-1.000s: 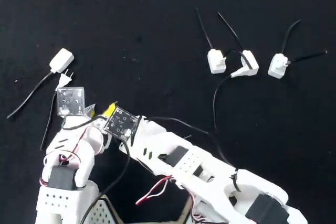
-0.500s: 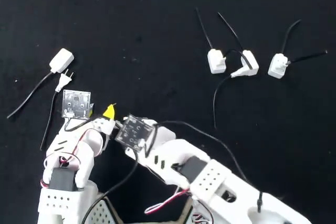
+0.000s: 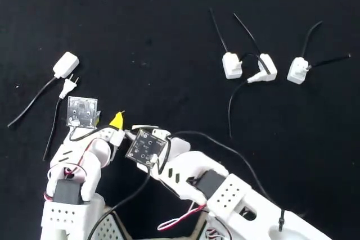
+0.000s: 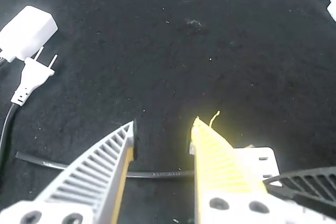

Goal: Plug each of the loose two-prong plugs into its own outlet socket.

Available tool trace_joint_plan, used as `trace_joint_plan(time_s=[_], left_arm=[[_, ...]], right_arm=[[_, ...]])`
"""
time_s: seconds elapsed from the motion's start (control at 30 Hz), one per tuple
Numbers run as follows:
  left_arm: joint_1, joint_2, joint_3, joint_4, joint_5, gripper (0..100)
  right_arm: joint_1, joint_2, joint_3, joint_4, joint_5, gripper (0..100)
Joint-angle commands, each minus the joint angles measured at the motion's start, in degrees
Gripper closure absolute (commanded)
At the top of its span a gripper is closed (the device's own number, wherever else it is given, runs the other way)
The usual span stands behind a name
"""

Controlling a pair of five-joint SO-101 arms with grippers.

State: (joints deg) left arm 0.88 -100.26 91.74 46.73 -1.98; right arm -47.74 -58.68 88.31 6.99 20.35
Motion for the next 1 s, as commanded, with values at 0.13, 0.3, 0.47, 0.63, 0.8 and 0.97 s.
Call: trace_joint_plan(time_s=[0.13,0.3,0.47,0.63,0.8,0.97], left_arm=[[-0.40,0.18,-0.04,-0.18,-0.88,82],[-0.40,0.18,0.04,-0.18,-0.88,82],[-0.13,0.18,0.04,-0.18,-0.88,82],[-0.48,0.18,-0.57,-0.26,-0.53,82],[-0.48,0.18,-5.76,-2.20,4.57,82],[-0.04,0.35,-5.14,-2.20,5.63,82]], right_arm=[[2.37,-3.47,-5.67,7.03,0.09,98.8],[2.46,-3.47,-5.67,7.03,0.00,98.8],[2.20,-3.47,-5.85,6.95,-4.31,98.8],[2.20,-3.47,-5.67,6.95,-5.10,98.8],[2.20,-3.12,-5.41,6.95,-5.19,98.8],[2.20,-3.12,-5.41,6.95,-5.27,98.8]])
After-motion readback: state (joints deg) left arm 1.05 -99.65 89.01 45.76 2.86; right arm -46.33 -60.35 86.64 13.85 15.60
